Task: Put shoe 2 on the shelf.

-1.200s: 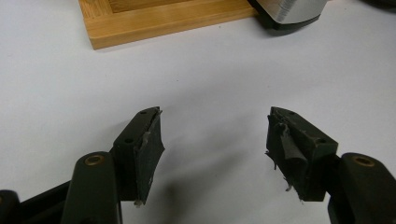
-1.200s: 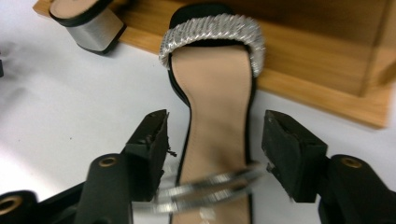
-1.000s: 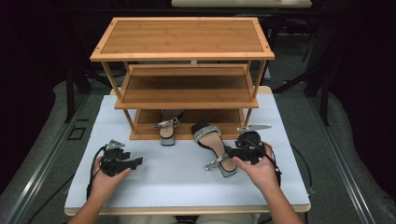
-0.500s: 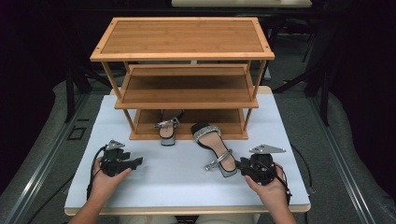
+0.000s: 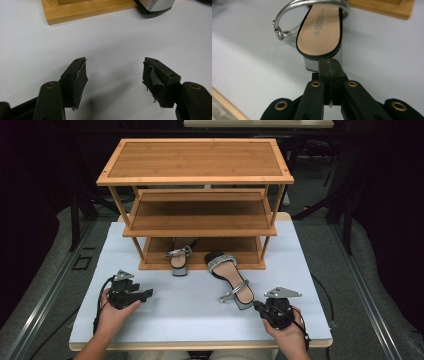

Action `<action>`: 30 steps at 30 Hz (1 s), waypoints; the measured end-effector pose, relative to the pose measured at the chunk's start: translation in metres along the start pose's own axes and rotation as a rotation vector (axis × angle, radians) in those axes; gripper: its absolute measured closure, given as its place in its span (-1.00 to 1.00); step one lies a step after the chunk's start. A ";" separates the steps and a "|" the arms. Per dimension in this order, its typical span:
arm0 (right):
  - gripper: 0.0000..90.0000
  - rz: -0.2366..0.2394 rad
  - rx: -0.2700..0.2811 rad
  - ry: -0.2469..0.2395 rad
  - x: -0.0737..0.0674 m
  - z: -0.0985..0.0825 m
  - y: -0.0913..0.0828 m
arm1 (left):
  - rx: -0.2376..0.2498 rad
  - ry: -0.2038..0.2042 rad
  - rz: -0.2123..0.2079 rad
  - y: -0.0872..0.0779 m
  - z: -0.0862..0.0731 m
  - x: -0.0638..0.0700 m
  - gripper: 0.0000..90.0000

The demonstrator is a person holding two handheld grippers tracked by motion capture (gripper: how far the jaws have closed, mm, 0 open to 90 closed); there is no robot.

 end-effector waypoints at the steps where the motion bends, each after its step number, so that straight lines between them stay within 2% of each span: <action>1: 1.00 0.010 -0.011 -0.011 -0.002 -0.003 0.003 | 0.003 0.000 0.004 0.000 0.000 0.000 -0.21; 14: 1.00 0.028 -0.018 -0.004 -0.007 -0.005 0.012 | 0.006 -0.002 0.005 0.000 0.000 -0.001 -0.21; 18: 1.00 0.051 -0.019 -0.007 -0.013 -0.003 0.012 | 0.005 -0.002 0.005 0.000 0.000 0.000 -0.21; 22: 1.00 0.055 0.003 -0.006 -0.018 0.005 0.010 | 0.001 0.001 0.006 0.000 0.000 0.000 -0.21; 25: 1.00 0.075 0.024 0.003 -0.024 0.015 0.011 | 0.001 0.003 0.003 0.000 0.000 0.000 -0.21; 26: 1.00 0.030 0.018 -0.005 -0.024 0.016 0.011 | 0.001 0.002 0.005 0.000 0.000 0.000 -0.21; 27: 1.00 0.030 0.018 -0.005 -0.024 0.016 0.011 | 0.001 0.002 0.005 0.000 0.000 0.000 -0.21; 28: 1.00 0.093 0.032 -0.018 -0.033 0.022 0.014 | 0.001 0.002 0.004 0.000 0.000 0.000 -0.21; 29: 1.00 0.080 0.025 -0.030 -0.035 0.024 0.016 | 0.000 0.002 0.003 0.000 0.000 0.000 -0.21; 30: 1.00 0.121 0.029 -0.035 -0.040 0.026 0.018 | 0.000 0.002 0.003 0.000 0.000 0.000 -0.21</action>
Point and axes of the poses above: each handheld gripper's, and its own axes: y roughly forward along the jaws, z roughly out of its top, x roughly to its right, the point moved 9 cm from there along y, roughly forward along the jaws, and after that the axes turned 3 degrees about -z, right-handed, at the moved point
